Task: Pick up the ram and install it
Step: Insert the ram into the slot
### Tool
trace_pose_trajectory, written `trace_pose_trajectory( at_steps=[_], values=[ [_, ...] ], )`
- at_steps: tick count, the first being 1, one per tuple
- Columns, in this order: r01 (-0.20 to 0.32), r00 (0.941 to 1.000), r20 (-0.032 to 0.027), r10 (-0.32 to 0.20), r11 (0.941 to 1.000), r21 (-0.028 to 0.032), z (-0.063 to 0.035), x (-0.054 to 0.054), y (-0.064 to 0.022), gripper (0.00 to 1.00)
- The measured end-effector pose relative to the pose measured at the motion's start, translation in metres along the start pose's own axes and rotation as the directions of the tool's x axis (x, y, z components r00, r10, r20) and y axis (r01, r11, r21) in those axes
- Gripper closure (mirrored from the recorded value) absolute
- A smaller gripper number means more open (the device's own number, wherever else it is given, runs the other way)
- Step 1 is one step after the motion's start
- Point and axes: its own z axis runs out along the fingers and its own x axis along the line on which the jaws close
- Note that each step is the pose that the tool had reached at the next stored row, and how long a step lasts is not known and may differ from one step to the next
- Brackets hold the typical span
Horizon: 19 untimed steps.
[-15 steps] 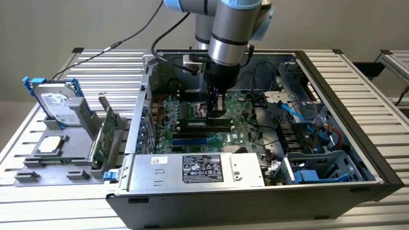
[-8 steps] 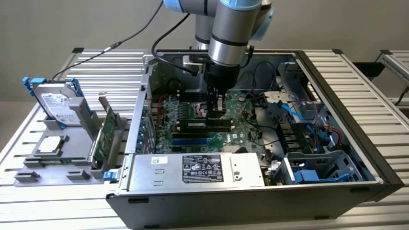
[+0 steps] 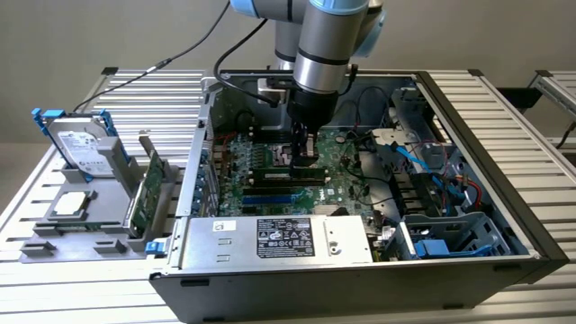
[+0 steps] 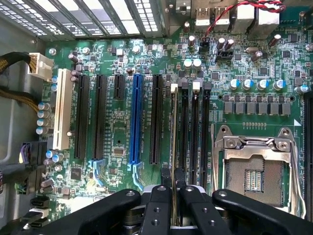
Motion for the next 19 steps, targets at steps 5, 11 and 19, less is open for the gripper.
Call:
trace_pose_trajectory(
  at_steps=[5,11,19],
  values=[
    [0.004,1.0000,-0.0005,-0.004,1.0000,0.0006,0.0000,0.0000,0.0000,0.86],
    [0.011,0.9999,-0.0015,-0.011,0.9999,0.0015,0.0002,-0.0002,0.0001,0.86],
    [0.015,0.9999,-0.0021,-0.015,0.9999,0.0022,0.0025,-0.0020,0.0003,0.86]
  ],
)
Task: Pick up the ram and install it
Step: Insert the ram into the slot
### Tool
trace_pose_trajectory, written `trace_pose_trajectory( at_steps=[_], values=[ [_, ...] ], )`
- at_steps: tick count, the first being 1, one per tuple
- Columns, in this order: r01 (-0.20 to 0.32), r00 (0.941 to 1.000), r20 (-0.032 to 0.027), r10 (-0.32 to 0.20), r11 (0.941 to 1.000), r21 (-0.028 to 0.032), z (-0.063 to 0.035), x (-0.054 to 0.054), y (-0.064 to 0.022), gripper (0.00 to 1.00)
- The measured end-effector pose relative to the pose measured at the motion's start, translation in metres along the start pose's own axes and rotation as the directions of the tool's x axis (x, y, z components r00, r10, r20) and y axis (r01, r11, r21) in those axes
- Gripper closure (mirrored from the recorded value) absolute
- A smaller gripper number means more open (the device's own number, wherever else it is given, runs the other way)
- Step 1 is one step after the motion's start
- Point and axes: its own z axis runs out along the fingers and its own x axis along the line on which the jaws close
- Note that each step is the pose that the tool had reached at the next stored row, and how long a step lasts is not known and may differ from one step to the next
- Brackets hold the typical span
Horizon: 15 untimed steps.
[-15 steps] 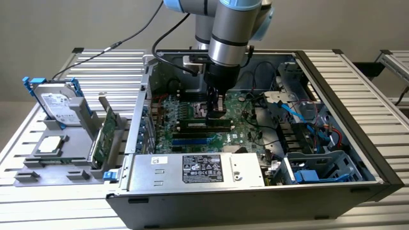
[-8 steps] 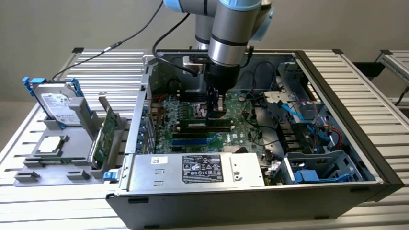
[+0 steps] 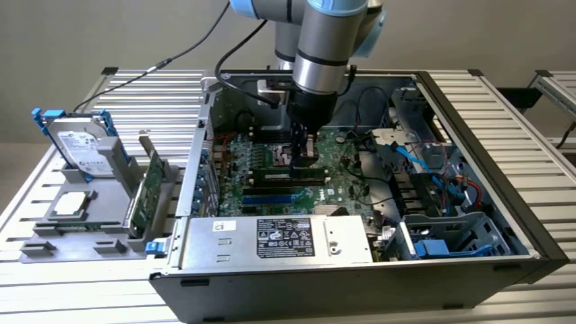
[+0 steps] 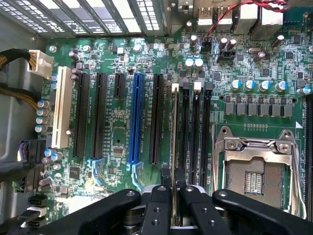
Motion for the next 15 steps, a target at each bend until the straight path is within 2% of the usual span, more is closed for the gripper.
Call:
trace_pose_trajectory(
  at_steps=[15],
  values=[
    [0.000,1.0000,0.0001,0.000,1.0000,0.0000,0.0017,-0.0036,-0.0004,0.86]
  ],
)
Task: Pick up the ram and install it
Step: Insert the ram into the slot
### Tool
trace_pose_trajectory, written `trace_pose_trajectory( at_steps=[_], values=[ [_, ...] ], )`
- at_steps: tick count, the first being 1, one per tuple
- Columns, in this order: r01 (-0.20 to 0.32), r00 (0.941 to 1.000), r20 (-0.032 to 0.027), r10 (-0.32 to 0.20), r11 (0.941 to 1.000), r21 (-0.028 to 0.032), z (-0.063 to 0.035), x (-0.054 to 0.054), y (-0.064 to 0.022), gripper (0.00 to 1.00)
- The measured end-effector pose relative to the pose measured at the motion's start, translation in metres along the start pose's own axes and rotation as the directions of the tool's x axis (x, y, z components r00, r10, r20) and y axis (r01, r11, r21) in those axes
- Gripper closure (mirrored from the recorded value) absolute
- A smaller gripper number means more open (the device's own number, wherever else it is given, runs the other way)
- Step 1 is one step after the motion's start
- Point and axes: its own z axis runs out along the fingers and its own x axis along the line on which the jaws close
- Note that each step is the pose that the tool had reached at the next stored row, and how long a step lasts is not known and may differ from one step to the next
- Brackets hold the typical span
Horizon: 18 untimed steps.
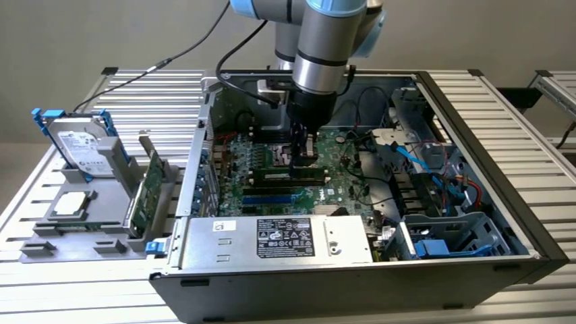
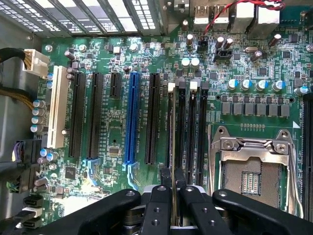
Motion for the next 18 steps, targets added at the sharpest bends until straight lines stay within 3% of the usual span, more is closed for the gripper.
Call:
trace_pose_trajectory(
  at_steps=[7,10,13,14,18],
  values=[
    [0.000,1.0000,0.0006,0.000,1.0000,0.0000,0.0020,-0.001,-0.0003,0.85],
    [0.000,1.0000,0.0002,0.000,1.0000,0.0000,0.0019,-0.001,-0.0003,0.67],
    [0.000,1.0000,-0.0002,0.000,1.0000,-0.0006,0.0006,0.000,0.0001,0.61],
    [0.000,1.0000,0.0000,0.000,1.0000,-0.0010,-0.0010,0.000,0.0006,0.55],
    [0.000,1.0000,0.0001,0.000,1.0000,-0.0023,-0.0129,0.001,0.0038,0.55]
  ],
)
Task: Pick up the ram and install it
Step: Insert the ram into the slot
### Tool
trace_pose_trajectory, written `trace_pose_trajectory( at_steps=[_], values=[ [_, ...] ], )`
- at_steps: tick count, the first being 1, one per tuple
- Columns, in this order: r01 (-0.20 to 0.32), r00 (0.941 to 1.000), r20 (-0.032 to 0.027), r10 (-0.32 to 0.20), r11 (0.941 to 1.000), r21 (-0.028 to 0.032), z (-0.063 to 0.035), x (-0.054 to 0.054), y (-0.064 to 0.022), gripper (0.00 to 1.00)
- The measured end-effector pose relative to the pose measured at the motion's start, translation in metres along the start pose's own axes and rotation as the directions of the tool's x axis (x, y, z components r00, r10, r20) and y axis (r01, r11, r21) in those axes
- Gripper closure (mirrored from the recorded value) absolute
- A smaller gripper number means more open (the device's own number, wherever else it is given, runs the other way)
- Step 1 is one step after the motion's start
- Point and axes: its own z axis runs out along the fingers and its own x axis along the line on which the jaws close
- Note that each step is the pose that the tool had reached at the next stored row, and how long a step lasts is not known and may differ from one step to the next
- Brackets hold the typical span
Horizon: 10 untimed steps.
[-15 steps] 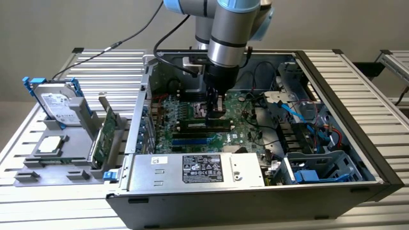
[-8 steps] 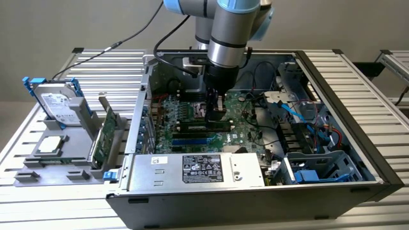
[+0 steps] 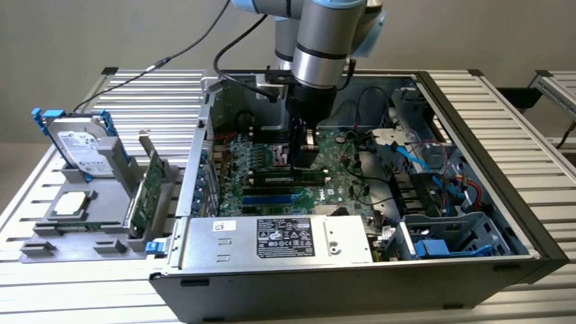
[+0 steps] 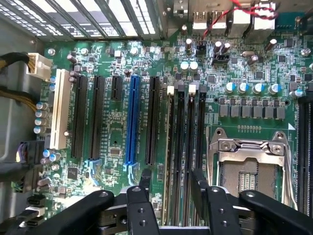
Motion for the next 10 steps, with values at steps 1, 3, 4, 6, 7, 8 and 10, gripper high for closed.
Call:
trace_pose_trajectory(
  at_steps=[1,3,4,6,7,8,10],
  values=[
    [0.000,1.0000,-0.0003,0.000,1.0000,-0.0001,-0.0037,0.0006,0.0009,0.55],
    [0.000,1.0000,-0.0001,0.000,1.0000,-0.0001,-0.0099,0.0014,0.0026,0.55],
    [0.000,1.0000,0.0000,0.000,1.0000,-0.0001,-0.0113,0.0017,0.0033,0.55],
    [0.000,1.0000,0.0001,0.000,1.0000,0.0000,-0.0117,0.0018,0.0035,0.56],
    [0.000,1.0000,0.0001,0.000,1.0000,0.0000,-0.0117,0.0018,0.0035,0.63],
    [0.000,1.0000,0.0001,0.000,1.0000,0.0000,-0.0117,0.0018,0.0035,0.69],
    [0.000,1.0000,0.0001,0.000,1.0000,0.0000,-0.0117,0.0018,0.0035,0.75]
  ],
)
